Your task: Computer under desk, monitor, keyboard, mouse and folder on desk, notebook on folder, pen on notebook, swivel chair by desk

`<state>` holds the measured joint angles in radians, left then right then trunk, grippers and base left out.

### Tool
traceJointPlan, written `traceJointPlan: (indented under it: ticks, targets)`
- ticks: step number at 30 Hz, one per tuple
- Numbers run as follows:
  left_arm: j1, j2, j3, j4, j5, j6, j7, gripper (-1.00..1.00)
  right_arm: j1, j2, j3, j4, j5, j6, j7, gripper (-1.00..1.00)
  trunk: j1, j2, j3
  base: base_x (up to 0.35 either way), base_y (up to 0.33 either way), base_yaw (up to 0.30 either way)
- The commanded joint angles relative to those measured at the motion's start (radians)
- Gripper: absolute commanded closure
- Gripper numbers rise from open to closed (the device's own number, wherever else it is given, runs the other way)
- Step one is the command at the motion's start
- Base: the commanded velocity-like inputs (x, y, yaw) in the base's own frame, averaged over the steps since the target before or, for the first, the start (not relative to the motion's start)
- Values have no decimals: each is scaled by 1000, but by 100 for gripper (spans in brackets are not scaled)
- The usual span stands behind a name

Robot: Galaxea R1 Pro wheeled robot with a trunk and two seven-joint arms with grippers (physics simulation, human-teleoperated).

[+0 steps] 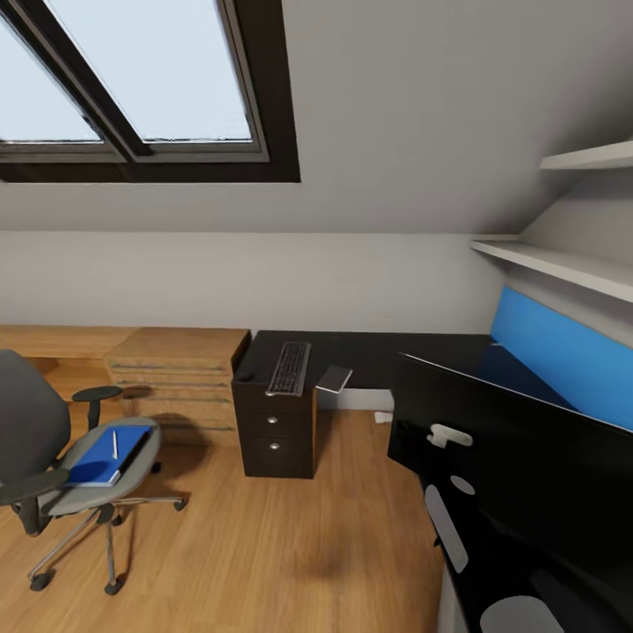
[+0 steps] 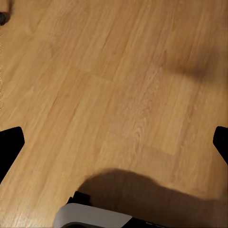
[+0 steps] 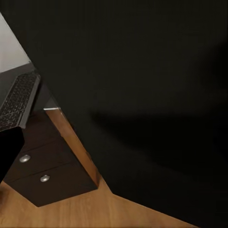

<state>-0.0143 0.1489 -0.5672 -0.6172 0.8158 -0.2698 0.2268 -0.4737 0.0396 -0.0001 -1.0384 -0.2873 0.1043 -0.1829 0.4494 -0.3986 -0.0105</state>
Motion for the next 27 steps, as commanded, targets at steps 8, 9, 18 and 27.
traceJointPlan:
  ticks: [8, 9, 18, 27]
  targets:
    - [-1, 1, -8, -1, 8, -5, 8, -100, 0, 0, 0, -2, -6, 4, -5, -100, 1, -1, -1, 18, 18, 0]
    - [-1, 1, -8, -1, 8, -5, 8, -100, 0, 0, 0, -2, -6, 4, -5, -100, 1, -1, -1, 3, 3, 0]
    - [-1, 1, -8, -1, 7, -6, 8, -100, 0, 0, 0, -2, -6, 3, -5, -100, 1, -1, -1, 144, 117, 0]
    - [-1, 1, -9, -1, 6, -6, 8, -100, 0, 0, -1, -2, -6, 3, -5, -100, 1, -1, -1, 263, 201, 0]
